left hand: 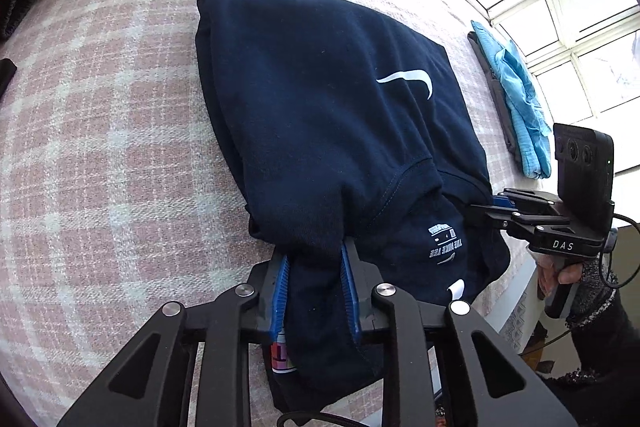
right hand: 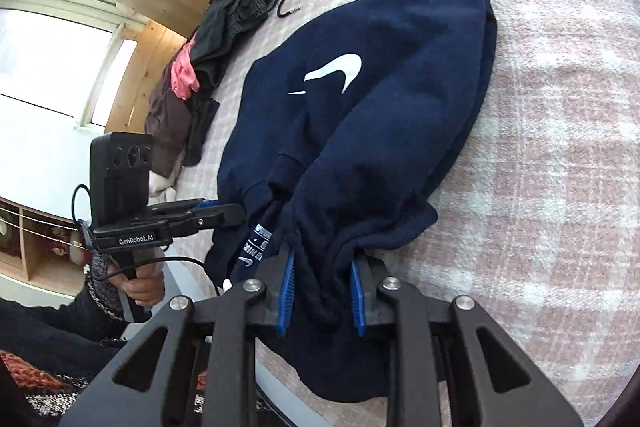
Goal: Fold clothes
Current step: 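Grasp the navy Nike garment hem with both tools and lift it, then carry the navy garment with both tools onto the folded light-blue shirt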
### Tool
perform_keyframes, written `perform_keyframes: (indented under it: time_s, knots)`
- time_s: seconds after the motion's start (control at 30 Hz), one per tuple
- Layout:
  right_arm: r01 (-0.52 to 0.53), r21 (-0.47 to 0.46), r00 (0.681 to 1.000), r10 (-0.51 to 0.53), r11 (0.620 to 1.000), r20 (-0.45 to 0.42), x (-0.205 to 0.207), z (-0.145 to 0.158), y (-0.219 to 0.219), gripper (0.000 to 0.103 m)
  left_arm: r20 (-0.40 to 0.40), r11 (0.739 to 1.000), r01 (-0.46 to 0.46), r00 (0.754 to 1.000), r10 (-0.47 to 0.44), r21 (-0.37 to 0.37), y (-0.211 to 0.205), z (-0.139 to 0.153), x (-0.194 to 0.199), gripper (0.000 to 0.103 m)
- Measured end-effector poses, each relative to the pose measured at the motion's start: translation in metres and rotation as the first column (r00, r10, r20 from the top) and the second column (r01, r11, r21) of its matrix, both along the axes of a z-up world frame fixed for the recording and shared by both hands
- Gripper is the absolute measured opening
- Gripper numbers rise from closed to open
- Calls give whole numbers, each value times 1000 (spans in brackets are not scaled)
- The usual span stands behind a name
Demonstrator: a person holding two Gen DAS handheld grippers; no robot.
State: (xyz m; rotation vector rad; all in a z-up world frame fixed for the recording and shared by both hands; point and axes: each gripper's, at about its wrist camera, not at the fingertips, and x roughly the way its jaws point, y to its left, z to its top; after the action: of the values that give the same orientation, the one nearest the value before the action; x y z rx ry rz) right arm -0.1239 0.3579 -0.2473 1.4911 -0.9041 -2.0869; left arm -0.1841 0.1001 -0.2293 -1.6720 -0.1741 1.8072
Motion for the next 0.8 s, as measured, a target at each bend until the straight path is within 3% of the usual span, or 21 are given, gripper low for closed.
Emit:
perform_keyframes:
  time_s: [0.13, 0.23, 0.4, 0.57, 0.8]
  knots:
    - [-42, 6, 999, 42, 999, -12, -13, -2, -34, 23, 32, 991, 34, 999, -39, 131, 15, 4, 5, 20]
    - [-29, 24, 999, 29, 999, -25, -16, 7, -40, 23, -15, 989, 81, 997, -80, 127, 32, 8, 12, 20]
    - [8, 62, 997, -4, 998, -72, -12, 41, -41, 23, 5, 981, 42, 999, -44, 192, 29, 16, 9, 19]
    - [81, 57, 986, -72, 995, -149, 7, 89, -16, 23, -83, 966, 97, 993, -79, 241, 38, 60, 15, 19]
    - [165, 109, 961, -135, 980, -241, 34, 146, 25, 23, -215, 932, 231, 961, -174, 281, 102, 114, 20, 19]
